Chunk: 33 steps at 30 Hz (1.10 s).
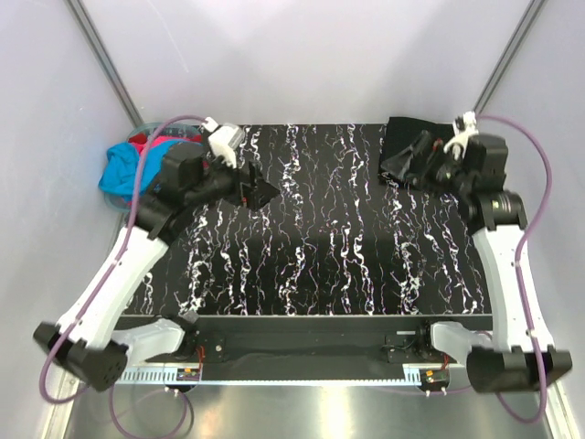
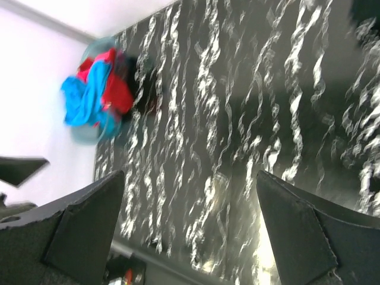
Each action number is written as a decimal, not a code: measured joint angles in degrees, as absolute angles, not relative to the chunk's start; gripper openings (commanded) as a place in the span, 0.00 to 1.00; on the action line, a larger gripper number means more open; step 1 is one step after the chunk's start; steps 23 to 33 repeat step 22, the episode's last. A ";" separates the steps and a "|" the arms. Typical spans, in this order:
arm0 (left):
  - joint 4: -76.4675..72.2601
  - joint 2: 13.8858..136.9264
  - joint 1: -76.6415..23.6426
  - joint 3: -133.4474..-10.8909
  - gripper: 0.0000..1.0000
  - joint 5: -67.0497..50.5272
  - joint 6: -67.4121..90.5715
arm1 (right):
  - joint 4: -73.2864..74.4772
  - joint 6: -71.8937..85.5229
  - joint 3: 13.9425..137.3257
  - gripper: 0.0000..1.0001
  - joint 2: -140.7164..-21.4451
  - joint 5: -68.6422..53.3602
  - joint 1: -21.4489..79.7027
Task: Fold and stack the t-shirts
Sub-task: Reset both grippers
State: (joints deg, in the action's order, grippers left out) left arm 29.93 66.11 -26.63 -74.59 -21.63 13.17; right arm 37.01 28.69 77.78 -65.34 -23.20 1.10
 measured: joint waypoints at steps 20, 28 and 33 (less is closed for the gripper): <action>26.57 47.68 -26.63 -63.46 0.99 -19.05 19.57 | 38.46 30.72 67.11 1.00 -49.06 -29.19 1.13; 26.50 47.68 -26.63 -63.46 0.99 -19.20 19.55 | 38.48 30.72 67.18 1.00 -49.25 -29.17 1.13; 26.50 47.68 -26.63 -63.46 0.99 -19.20 19.55 | 38.48 30.72 67.18 1.00 -49.25 -29.17 1.13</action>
